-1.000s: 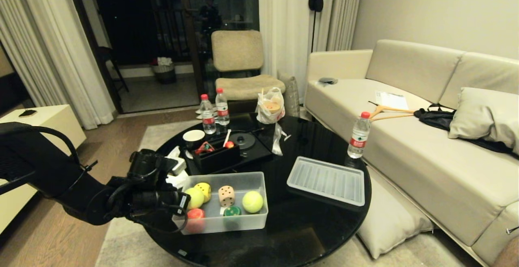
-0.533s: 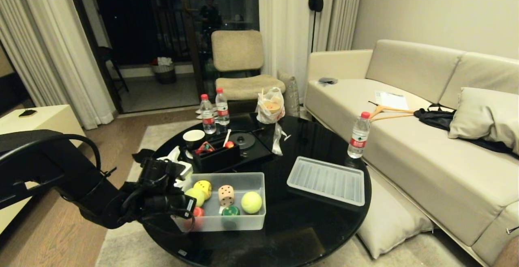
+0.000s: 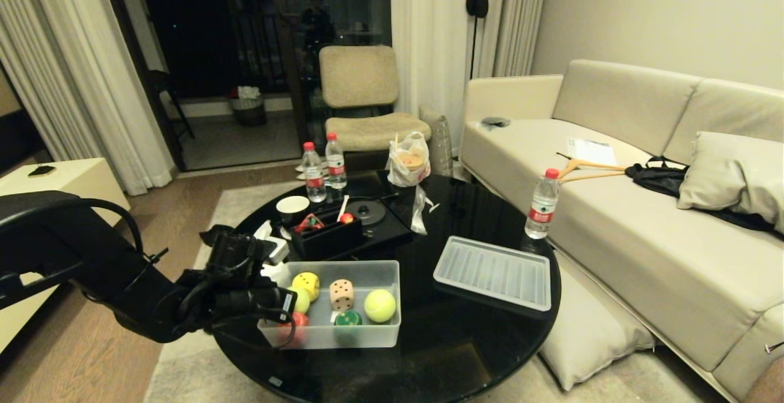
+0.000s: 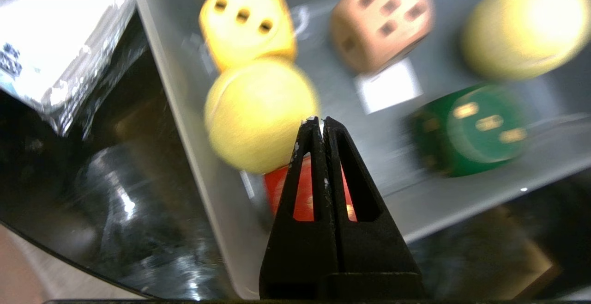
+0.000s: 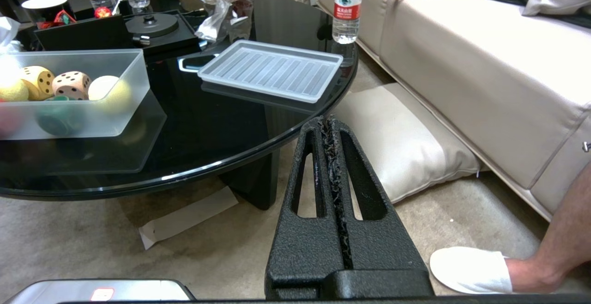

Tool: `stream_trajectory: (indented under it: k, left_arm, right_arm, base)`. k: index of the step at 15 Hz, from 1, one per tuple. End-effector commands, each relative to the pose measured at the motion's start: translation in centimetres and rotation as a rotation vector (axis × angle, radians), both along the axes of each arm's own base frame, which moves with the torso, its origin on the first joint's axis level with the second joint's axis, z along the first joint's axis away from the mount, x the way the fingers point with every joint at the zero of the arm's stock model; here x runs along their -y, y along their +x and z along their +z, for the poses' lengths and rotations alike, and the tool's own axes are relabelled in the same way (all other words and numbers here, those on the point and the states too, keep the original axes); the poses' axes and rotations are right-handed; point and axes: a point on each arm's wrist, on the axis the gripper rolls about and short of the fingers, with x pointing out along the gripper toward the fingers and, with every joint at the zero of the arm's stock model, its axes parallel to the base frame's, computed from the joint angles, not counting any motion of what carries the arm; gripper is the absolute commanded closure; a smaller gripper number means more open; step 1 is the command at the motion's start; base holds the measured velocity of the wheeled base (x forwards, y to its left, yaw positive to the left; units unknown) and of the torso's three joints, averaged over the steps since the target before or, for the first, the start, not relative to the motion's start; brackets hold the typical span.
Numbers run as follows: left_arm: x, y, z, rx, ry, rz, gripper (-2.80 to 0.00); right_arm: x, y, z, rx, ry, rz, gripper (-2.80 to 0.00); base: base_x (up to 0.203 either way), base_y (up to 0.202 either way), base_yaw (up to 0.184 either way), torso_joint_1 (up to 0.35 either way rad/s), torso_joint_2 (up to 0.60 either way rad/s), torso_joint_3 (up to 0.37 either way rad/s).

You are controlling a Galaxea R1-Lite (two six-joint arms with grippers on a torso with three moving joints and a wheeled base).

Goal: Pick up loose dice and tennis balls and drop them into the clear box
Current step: Pick up toys out of the box

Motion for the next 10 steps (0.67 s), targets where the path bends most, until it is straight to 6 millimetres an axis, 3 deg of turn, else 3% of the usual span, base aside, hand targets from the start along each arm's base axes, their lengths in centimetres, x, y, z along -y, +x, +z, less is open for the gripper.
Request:
stream_trajectory:
  k: [1,4,6,10]
  left_arm:
    - [0.5,-1.0,3.6,0.083,-0.053,-0.011,0.0]
    - [0.5,-2.3,7.1,0.145,-0.087,-0.021,0.0]
    - [-0.6,-3.4,10.0,0.191,-0.109,-0.01,0.0]
    - [-5.5,-5.6,15.3,0.293,-0.15,0.074,0.0]
  right_arm:
    - [0.0,0.0,0.0,-0.002,0.0,0.0,0.0]
    - [0.0,0.0,0.0,-0.002,0.0,0.0,0.0]
    - [0.0,0.0,0.0,-0.002,0.0,0.001,0.0]
    - [0.0,0.0,0.0,-0.002,0.0,0.001,0.0]
  base:
    - [0.0,0.0,0.0,0.0,0.0,0.0]
    - [0.0,0.0,0.0,0.0,0.0,0.0]
    - [0.0,0.0,0.0,0.0,0.0,0.0]
    - [0.0,0.0,0.0,0.0,0.0,0.0]
